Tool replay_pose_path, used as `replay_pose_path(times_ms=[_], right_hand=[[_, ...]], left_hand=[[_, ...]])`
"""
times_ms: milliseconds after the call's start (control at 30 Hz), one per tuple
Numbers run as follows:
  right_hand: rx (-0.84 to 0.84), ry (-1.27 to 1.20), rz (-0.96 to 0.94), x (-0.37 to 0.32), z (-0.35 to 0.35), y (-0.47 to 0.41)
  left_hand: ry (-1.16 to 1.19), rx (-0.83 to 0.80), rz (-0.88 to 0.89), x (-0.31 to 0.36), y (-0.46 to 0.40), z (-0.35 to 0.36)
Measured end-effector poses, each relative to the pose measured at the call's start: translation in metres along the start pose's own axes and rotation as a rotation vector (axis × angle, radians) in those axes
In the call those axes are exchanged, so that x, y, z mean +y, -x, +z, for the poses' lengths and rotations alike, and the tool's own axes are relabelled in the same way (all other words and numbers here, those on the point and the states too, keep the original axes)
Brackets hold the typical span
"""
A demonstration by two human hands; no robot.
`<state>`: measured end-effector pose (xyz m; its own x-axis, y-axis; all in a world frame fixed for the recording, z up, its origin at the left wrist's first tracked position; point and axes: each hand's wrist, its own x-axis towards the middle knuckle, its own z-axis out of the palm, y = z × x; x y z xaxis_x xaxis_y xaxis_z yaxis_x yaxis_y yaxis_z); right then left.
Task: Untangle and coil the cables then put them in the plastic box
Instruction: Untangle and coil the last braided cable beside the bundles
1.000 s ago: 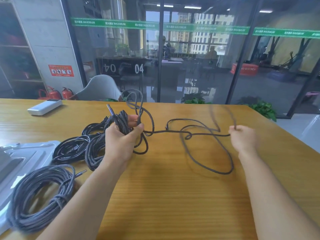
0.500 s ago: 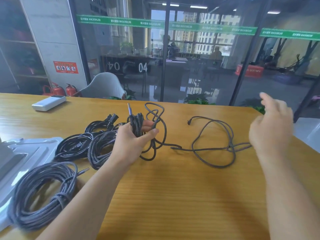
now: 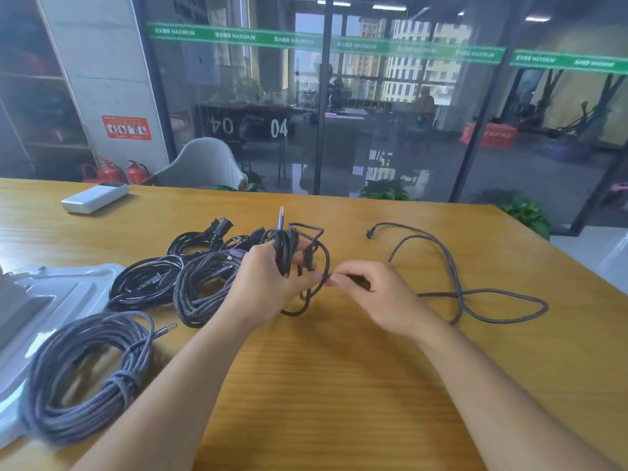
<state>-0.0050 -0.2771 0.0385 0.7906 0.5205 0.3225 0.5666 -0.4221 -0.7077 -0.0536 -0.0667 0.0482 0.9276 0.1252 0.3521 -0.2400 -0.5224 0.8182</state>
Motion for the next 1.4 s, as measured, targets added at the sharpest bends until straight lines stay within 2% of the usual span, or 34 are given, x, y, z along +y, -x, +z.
replay_pose_path(times_ms=[100,300,467,567,700,767,900,967,1000,1100,1167,1233,1400], right_hand=[[0.101,0.027,0.062,0.014,-0.016,-0.004],[0.164,0.272,0.226,0.036,-0.048,-0.003],[0.439,0.366,0.473,0.076,-0.083,0.004],[0.582,0.401,0.607,0.092,-0.097,0.012],[0.689,0.452,0.671,0.094,-0.098,0.011],[0.637,0.449,0.642,0.088,-0.093,0.011],[0.203,0.382,0.388,0.057,-0.072,0.01],[0.051,0.388,0.323,0.038,-0.051,0.006],[0.054,0.403,0.267,0.031,-0.039,0.003],[0.251,0.443,-0.017,0.009,-0.009,-0.004],[0.28,0.376,-0.171,0.0,0.001,-0.008],[0.179,0.261,-0.224,-0.002,0.01,-0.01],[-0.049,-0.172,-0.108,0.002,0.005,-0.006]], left_hand=[[-0.056,0.02,-0.029,-0.005,-0.001,0.001],[-0.012,0.17,-0.028,0.0,-0.001,0.002],[0.061,0.369,-0.075,-0.005,-0.007,-0.022],[0.066,0.379,-0.085,-0.008,-0.009,-0.027],[0.062,0.342,-0.066,-0.004,-0.007,-0.022],[0.098,0.324,-0.074,-0.001,-0.006,-0.022],[0.139,0.273,-0.083,0.002,-0.005,-0.022],[0.154,0.251,-0.062,0.004,-0.003,-0.022],[0.16,0.237,-0.051,0.004,-0.003,-0.023],[0.178,0.138,-0.03,0.007,-0.001,-0.021],[0.201,0.033,-0.007,0.009,0.001,-0.016],[0.244,-0.046,0.026,0.013,0.005,-0.013],[0.28,-0.099,0.054,0.016,0.007,-0.012]])
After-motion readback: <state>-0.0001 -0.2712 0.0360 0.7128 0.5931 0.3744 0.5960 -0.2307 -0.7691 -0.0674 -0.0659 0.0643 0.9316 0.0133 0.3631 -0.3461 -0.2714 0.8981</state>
